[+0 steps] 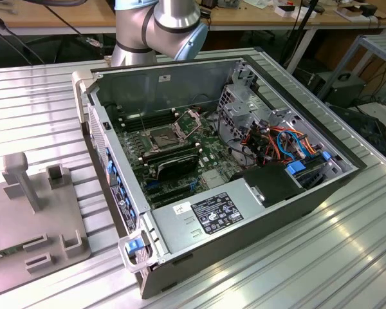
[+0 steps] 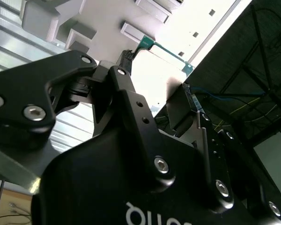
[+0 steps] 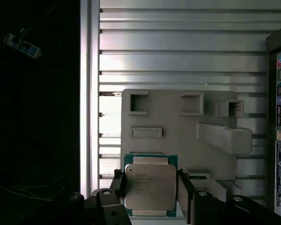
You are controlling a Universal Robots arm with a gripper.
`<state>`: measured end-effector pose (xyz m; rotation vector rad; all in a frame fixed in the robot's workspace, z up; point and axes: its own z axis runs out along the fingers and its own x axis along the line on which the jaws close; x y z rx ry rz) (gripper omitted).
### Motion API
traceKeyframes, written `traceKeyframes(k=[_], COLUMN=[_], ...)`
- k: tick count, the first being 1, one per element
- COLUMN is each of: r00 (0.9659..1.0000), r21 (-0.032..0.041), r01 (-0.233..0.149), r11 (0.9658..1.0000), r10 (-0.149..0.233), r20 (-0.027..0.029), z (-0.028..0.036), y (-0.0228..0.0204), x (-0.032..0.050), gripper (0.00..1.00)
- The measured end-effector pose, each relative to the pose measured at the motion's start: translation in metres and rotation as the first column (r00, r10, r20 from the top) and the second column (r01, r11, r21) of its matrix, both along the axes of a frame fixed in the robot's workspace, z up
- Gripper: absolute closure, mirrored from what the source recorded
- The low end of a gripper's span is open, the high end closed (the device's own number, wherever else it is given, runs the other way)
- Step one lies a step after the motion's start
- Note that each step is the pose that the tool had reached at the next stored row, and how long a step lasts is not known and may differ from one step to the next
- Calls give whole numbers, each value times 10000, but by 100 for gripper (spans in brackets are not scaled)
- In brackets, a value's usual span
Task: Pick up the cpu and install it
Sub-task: 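Pick up the cpu and move it towards the insertion slot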
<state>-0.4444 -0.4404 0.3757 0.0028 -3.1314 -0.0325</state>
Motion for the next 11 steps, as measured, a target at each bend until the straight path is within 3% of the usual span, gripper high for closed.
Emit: traceKeyframes(k=[11], r00=[10000], r21=[0], r01=[0], r11=[10000], r10=[0], r20=[-1], z=[23], y=[0], x=[0], gripper=[45])
